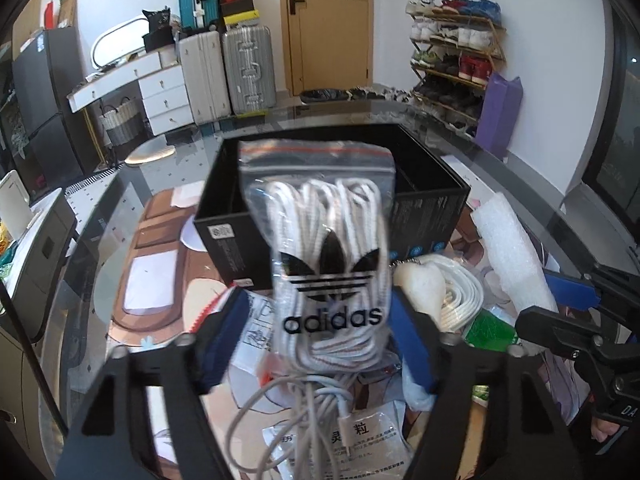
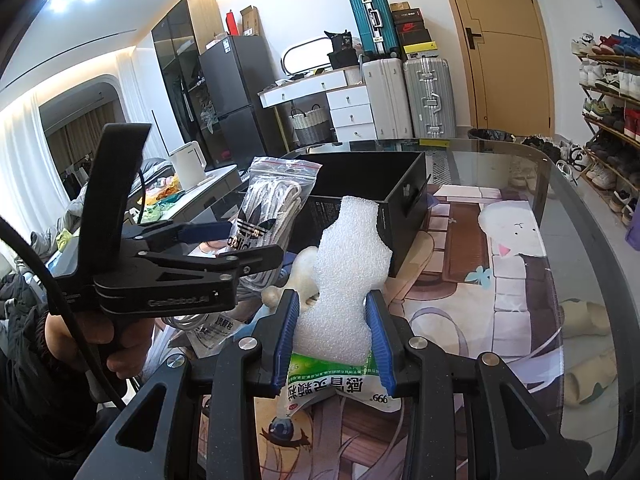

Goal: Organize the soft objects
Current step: 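Grasp the clear Adidas lace bag with the left gripper while the right holds foam, then lower the lace bag and foam into the black box and open both grippers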

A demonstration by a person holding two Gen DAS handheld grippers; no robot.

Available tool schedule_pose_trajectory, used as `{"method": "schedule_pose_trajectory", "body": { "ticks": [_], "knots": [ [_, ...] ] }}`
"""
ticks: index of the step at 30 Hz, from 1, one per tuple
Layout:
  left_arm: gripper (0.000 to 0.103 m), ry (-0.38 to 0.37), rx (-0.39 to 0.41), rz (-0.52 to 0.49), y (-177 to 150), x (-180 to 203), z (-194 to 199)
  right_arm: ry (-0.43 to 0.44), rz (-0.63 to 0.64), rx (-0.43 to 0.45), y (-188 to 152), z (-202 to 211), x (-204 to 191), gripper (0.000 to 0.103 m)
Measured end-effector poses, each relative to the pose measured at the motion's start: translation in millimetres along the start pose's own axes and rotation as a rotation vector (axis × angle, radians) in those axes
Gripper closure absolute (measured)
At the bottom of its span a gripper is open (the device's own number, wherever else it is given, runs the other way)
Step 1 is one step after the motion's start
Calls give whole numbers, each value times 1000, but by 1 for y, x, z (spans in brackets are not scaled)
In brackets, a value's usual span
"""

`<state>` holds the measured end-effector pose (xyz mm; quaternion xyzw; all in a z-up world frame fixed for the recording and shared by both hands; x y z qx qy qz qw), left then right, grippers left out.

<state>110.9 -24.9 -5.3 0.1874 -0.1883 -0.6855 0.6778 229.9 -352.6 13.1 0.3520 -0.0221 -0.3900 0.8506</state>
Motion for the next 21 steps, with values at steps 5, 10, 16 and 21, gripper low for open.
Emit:
{"method": "schedule_pose_trajectory", "body": {
  "ticks": [5,10,16,21],
  "knots": [
    [57,-15,3,-12,-1,2,2,0,0,1,0,0,0,68],
    [59,-33,25,-13,-6,-2,10,-1,1,4,0,1,1,68],
    [59,-45,57,0,-5,-8,22,-2,8,17,1,6,-2,68],
    [59,-46,85,6,-5,-12,33,-8,15,34,5,12,-5,68]
  ]
}}
Point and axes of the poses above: each gripper's, at about its wrist camera, not at the fingertips, and z roughly against the way its jaws point, x to its right, y to its top, the point moved 2 cm from there along -z, roughly the way its jaws point, and after that the axes turned 14 degrees about -x, right-handed, at the moved point
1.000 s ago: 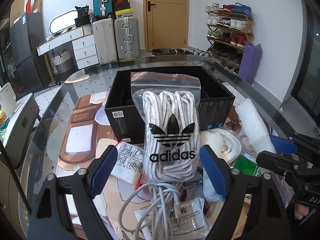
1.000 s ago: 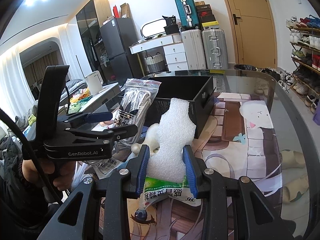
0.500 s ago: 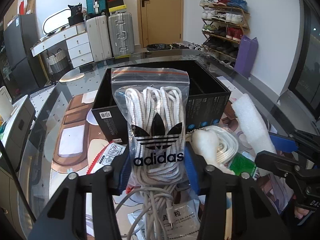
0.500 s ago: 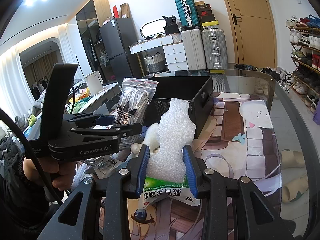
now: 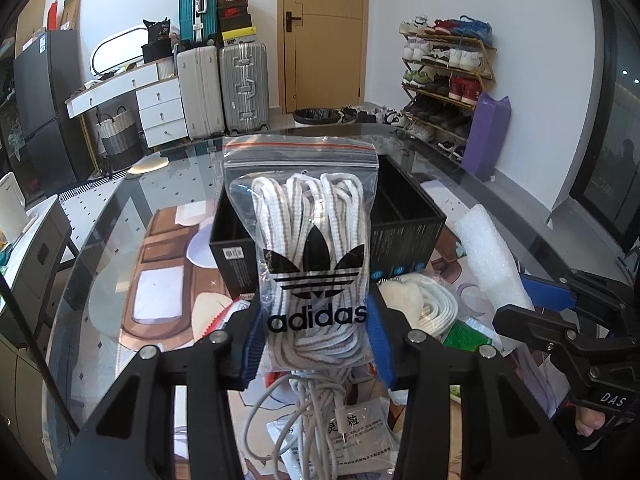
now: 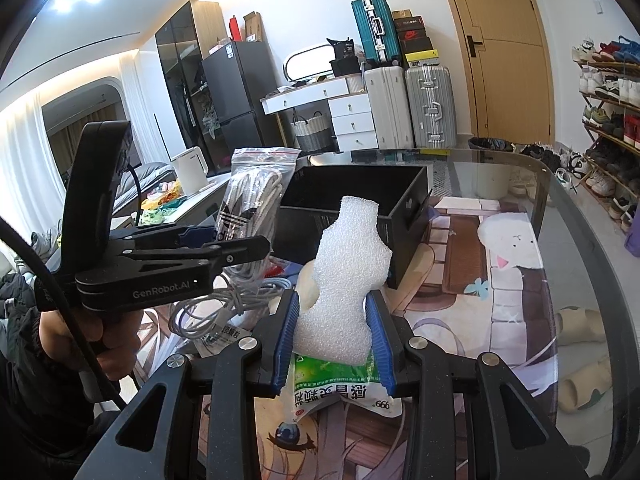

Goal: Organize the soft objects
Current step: 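Lower the lace bag and foam into the black box and open both grippers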

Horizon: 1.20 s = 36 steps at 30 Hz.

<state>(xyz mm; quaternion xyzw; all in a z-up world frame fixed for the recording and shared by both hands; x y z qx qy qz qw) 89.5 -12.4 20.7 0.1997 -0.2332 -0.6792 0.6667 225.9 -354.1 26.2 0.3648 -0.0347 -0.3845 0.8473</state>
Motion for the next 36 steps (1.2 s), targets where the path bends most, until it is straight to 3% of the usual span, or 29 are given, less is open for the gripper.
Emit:
{"method": "schedule_pose_trajectory", "body": {
  "ticks": [36],
  "knots": [
    [59,-9,74,36,26,-16,24,13,31,99,61,26,-7,68]
  ]
}}
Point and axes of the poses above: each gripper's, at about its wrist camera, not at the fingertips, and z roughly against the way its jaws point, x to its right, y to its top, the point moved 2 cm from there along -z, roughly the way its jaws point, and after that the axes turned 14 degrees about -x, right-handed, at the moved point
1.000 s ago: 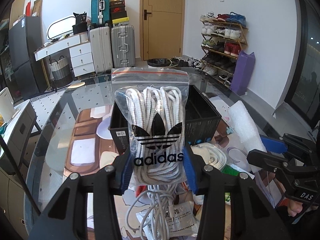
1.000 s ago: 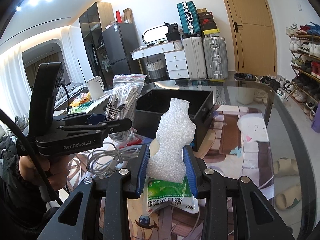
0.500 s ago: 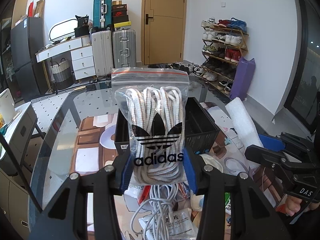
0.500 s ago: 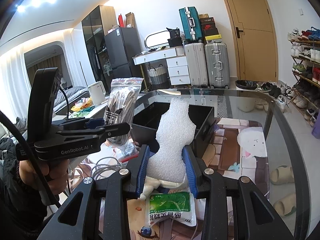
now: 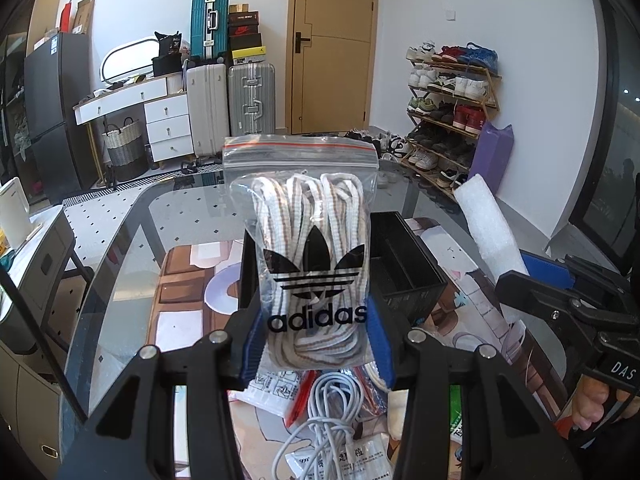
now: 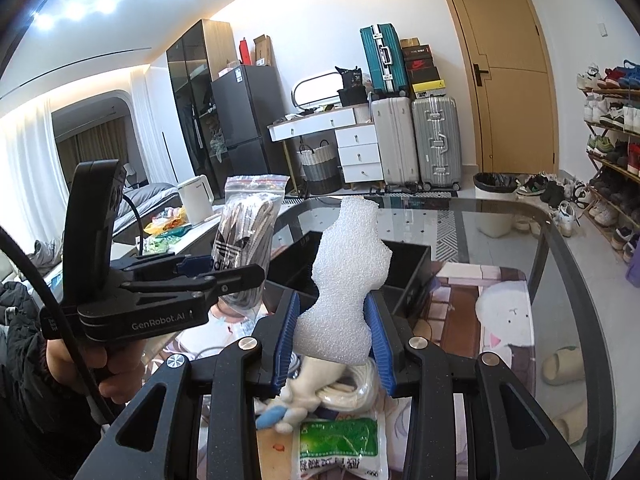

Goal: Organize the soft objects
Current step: 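Lower the lace bag and foam into the black box and open both grippers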

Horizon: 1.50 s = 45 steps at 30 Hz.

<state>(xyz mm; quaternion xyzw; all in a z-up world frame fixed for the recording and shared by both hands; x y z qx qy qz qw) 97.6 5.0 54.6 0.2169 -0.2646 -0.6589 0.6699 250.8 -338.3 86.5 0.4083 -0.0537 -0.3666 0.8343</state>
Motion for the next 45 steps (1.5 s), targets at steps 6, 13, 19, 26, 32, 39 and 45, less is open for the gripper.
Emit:
{"method": "schedule_pose_trajectory", "body": {
  "ticks": [6,13,19,26,32,39,45],
  "knots": [
    [59,0,6,2,8,-1,-3,10,-5,7,11,-3,0,68],
    [59,-3,13,9,16,-3,-7,14,3,4,22,-9,0,68],
    [59,-3,10,16,24,-4,-13,17,4,2,27,-13,2,68],
    [59,2,-11,36,26,-9,-26,28,-23,-13,36,-26,7,68],
    [59,-9,-18,55,30,-11,-35,32,-22,-29,44,-39,7,68],
    [59,-8,-36,69,33,-15,-48,-5,-3,-47,45,-54,8,68],
    [58,0,-54,70,37,-15,-60,-54,25,-64,44,-67,9,68]
  ]
}}
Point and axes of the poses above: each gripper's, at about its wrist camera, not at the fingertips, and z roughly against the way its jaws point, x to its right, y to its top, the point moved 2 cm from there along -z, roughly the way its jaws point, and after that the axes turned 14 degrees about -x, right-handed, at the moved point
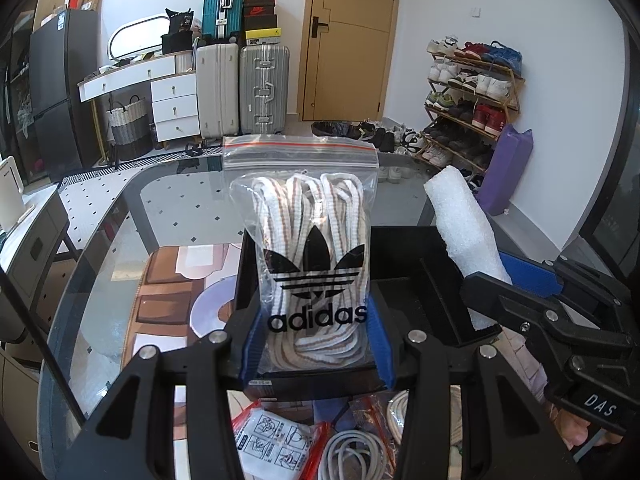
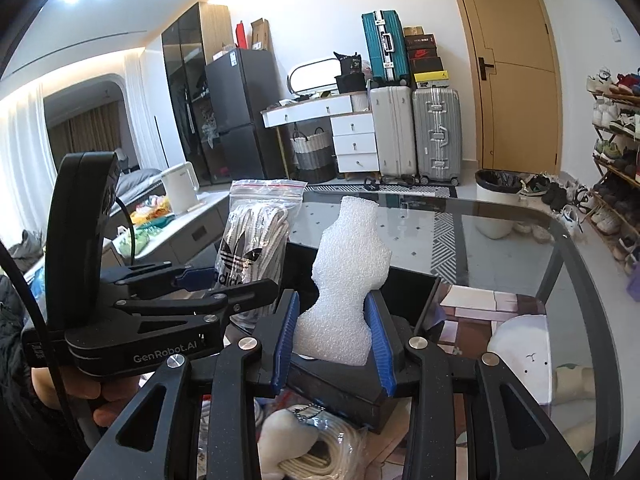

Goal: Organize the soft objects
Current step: 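Lower the lace bag and foam into the black box and open both grippers, then move both tools back over the table toward the green packet and cable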

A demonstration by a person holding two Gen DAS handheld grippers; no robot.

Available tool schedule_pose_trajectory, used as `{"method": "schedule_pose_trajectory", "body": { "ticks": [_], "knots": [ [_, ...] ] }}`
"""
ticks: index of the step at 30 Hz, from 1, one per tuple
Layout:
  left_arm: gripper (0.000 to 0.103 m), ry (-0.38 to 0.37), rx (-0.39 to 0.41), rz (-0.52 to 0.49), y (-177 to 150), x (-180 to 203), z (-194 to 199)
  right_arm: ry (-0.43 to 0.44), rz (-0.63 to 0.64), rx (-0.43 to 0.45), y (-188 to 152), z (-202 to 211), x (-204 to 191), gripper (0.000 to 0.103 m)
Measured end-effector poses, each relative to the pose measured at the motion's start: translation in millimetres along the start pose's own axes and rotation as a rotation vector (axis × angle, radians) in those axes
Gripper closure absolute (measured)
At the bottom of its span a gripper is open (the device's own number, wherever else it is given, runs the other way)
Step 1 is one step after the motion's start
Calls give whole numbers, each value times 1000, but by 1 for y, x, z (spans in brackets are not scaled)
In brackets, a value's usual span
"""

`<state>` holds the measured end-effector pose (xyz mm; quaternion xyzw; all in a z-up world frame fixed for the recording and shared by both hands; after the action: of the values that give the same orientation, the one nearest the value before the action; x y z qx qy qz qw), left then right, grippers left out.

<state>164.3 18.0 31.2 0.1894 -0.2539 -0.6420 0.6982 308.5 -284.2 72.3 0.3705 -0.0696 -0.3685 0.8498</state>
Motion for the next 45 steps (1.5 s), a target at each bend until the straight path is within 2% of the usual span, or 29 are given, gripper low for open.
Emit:
{"method": "schedule_pose_trajectory", "body": {
  "ticks": [4,7,8,9,10,12,13,14,15,18,20,24,32,45],
  "knots": [
    [57,5,-6,-6,2,3,-2,-12,7,0,0,-7,4,68],
    [54,18,-10,-13,2,4,-2,-38,17,8,-1,-8,4,60],
    [47,23,-7,-18,1,4,-1,-46,19,7,-2,-7,5,57],
    [35,32,-2,-24,-1,5,1,-50,22,6,-3,-6,5,56],
    [31,41,1,-26,-1,5,2,-51,24,5,-3,-5,7,54],
    [21,61,16,-28,-4,7,7,-49,32,7,-6,-1,8,40],
    [20,63,22,-30,-5,7,9,-48,33,14,-9,2,8,28],
    [18,63,28,-39,-6,9,12,-49,30,27,-11,7,10,22],
    [16,66,30,-44,-7,9,14,-51,26,31,-13,10,11,20],
    [1,106,54,-58,-13,12,23,-41,8,32,-19,19,17,9],
    [0,129,77,-65,-18,13,29,-32,-1,38,-24,26,19,3],
    [0,140,74,-66,-27,11,33,-15,-11,30,-34,36,20,1],
    [0,136,64,-58,-47,11,38,-35,3,-2,-53,45,14,1],
    [0,120,40,-35,-78,1,47,-47,31,-65,-75,44,0,1]
  ]
}}
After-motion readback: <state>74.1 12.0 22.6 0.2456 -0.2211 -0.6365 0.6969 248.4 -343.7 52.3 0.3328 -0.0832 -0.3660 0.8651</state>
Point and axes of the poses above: each gripper's, at about its wrist camera, not at the fingertips, and z roughly against the way its jaws point, x to its right, y to its top, the point moved 2 cm from there along -z, roughly the way its jaws point, and after that the axes turned 14 degrees about -x, right-handed, at the moved point
